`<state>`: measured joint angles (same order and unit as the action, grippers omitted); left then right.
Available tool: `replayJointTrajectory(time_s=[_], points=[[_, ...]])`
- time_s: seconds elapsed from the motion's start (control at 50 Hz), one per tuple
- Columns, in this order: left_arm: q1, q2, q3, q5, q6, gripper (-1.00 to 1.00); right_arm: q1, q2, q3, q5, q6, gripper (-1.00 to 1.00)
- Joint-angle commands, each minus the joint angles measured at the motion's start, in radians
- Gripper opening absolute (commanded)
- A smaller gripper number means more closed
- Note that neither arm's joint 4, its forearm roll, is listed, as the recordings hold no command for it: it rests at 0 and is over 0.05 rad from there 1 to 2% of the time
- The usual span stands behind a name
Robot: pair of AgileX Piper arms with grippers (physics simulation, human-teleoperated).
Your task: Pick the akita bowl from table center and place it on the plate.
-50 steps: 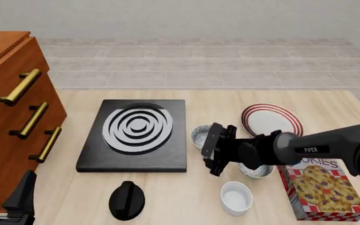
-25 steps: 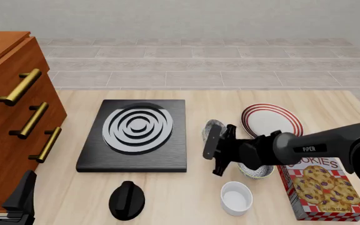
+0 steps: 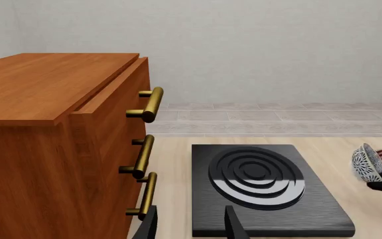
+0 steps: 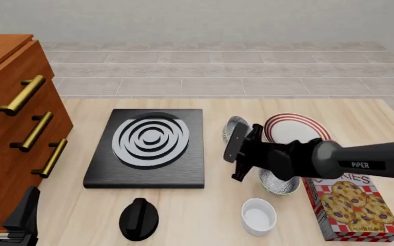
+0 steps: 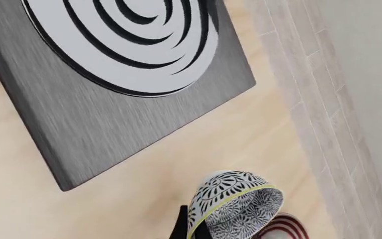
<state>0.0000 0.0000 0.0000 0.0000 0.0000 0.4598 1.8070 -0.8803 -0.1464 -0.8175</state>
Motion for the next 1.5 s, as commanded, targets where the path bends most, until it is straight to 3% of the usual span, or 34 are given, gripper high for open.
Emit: replayJointTrajectory(time_s=[0.02,0.04,0.08,0.14,0.3,0.4,0.82,0.9,1.12,1.5], points=[[0.000,0.000,0.000,0.000,0.000,1.00,-0.018,-0.066,-0.007,0.000,0.073,-1.00],[0.000,0.000,0.000,0.000,0.000,1.00,-0.023,-0.068,-0.005,-0.002,0.076,-1.00],[0.000,0.000,0.000,0.000,0.000,1.00,-0.023,-0.093,-0.029,0.021,0.156,-1.00],[0.000,0.000,0.000,0.000,0.000,1.00,-0.031,-0.104,-0.029,0.029,0.166,-1.00],[0.000,0.000,0.000,0.000,0.000,1.00,-0.074,-0.123,-0.074,0.082,0.285,-1.00],[0.000,0.000,0.000,0.000,0.000,1.00,-0.120,-0.128,-0.074,0.079,0.275,-1.00],[0.000,0.000,0.000,0.000,0.000,1.00,-0.244,-0.140,-0.110,0.116,0.363,-1.00],[0.000,0.000,0.000,0.000,0.000,1.00,-0.271,-0.120,-0.117,0.120,0.347,-1.00],[0.000,0.000,0.000,0.000,0.000,1.00,-0.289,-0.070,-0.154,0.171,0.377,-1.00],[0.000,0.000,0.000,0.000,0.000,1.00,-0.375,0.000,-0.184,0.191,0.349,-1.00]])
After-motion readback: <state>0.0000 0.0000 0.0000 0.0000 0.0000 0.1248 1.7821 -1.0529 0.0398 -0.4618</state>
